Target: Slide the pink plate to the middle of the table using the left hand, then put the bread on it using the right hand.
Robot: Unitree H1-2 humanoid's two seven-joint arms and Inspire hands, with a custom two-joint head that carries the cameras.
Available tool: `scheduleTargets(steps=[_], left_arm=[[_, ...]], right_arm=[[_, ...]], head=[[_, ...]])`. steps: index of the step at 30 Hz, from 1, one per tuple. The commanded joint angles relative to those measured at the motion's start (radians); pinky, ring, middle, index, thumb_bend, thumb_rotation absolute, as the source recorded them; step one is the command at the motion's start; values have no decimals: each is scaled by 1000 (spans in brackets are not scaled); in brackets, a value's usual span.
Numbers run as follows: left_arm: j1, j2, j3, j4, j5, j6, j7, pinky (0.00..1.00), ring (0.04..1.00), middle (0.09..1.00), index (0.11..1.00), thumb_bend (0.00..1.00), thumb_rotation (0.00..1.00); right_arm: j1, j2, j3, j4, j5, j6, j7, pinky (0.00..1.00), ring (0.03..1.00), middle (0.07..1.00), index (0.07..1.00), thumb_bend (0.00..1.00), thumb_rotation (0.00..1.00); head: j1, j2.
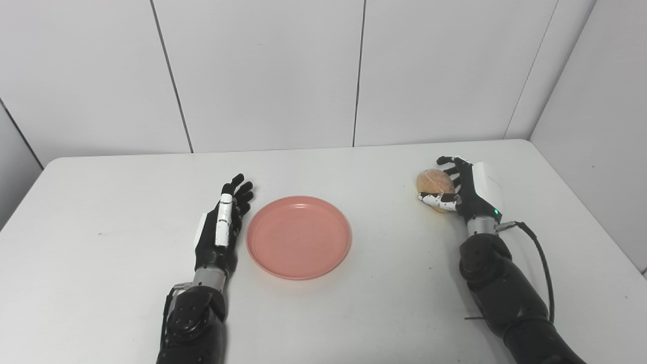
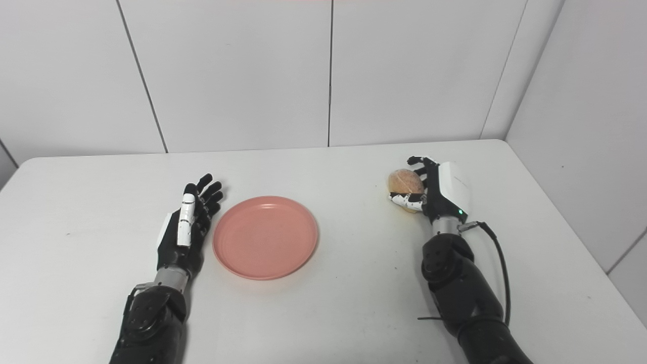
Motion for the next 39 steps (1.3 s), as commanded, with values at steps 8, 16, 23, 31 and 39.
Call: scheduleTargets(steps=[8, 16, 23, 31, 39], left_arm=[[-12, -22, -16, 2, 24, 8, 16, 972, 934, 913, 903, 512, 1000], [-15, -36, -19, 7, 35, 0, 27, 973, 936, 917, 910, 510, 1000], [-18, -41, -19, 8, 43, -9, 42, 976, 935, 913, 907, 525, 1000], [-17, -41, -21, 4, 48, -3, 45, 983, 943, 920, 913, 536, 1000], [-13, -43, -23, -5, 52, -7, 45, 983, 941, 914, 906, 529, 1000]], right_arm=[[7, 44, 24, -289, 29, -103, 54, 363, 455, 533, 597, 376, 0], [71, 121, 62, -479, 50, -65, 186, 321, 436, 544, 600, 360, 0], [89, 184, 100, -548, 56, -46, 281, 394, 494, 556, 600, 359, 0], [67, 229, 180, -452, 22, -74, 322, 436, 521, 575, 608, 402, 0], [22, 237, 251, -281, -60, -139, 295, 390, 477, 552, 612, 389, 0]], head=[[54, -5], [77, -4], [91, -2], [88, -3], [90, 2]])
